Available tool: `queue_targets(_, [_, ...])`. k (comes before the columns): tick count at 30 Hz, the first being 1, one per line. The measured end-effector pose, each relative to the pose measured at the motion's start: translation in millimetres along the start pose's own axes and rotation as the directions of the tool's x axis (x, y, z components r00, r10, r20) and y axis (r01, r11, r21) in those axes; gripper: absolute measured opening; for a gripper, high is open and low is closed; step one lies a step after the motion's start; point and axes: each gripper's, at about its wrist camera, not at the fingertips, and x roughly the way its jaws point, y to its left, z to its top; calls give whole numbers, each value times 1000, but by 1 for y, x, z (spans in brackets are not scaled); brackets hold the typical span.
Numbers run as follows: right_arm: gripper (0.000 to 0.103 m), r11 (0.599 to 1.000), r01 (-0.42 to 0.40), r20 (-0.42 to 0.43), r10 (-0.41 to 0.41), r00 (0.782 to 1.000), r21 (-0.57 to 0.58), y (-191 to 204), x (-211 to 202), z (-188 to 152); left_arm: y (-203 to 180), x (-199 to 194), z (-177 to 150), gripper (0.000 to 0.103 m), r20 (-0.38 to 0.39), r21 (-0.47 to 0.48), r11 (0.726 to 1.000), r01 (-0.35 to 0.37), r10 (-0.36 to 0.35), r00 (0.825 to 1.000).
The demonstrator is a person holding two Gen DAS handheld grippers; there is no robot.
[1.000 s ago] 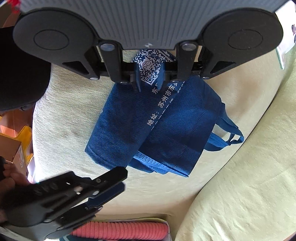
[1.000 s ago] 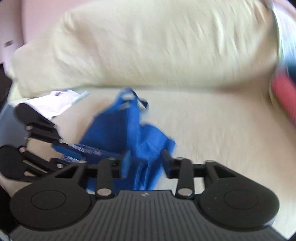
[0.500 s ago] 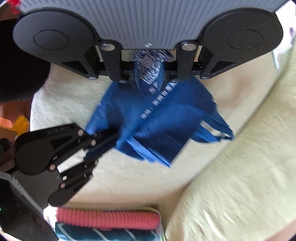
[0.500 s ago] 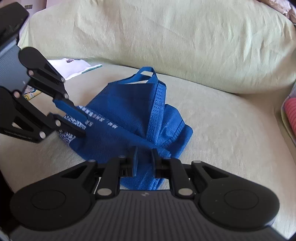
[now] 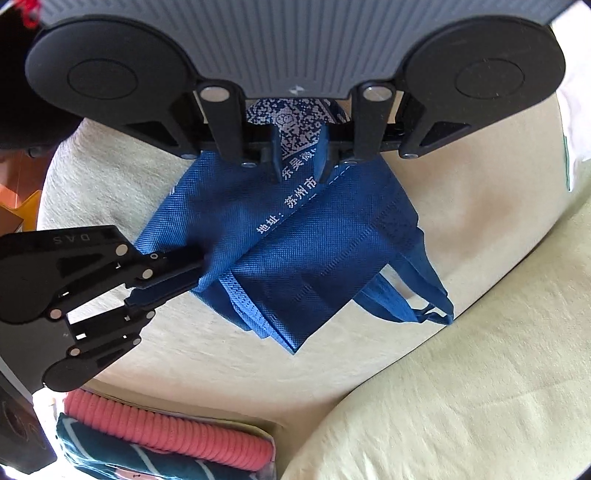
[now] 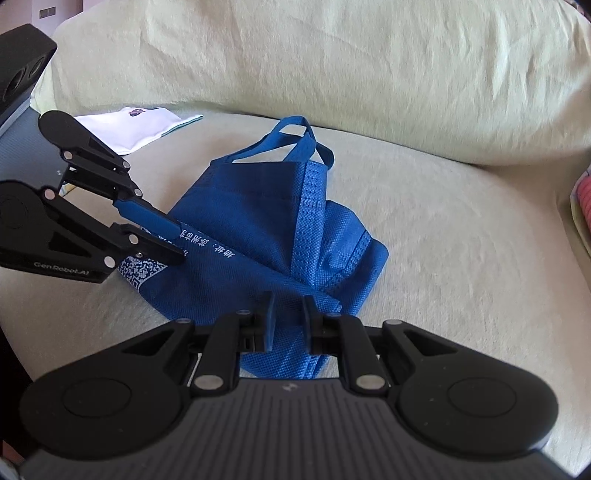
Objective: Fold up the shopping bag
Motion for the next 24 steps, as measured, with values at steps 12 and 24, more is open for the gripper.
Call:
queue_targets(12, [12, 999, 7, -22, -6, 1000, 41, -1, 1, 1, -24, -4, 9, 19, -75, -65, 987, -147, 142, 987])
queue_targets(24, [12, 997, -6, -27, 8, 1000, 73, -8, 2, -1, -33, -27, -4, 20, -69, -38, 991, -131, 128, 989])
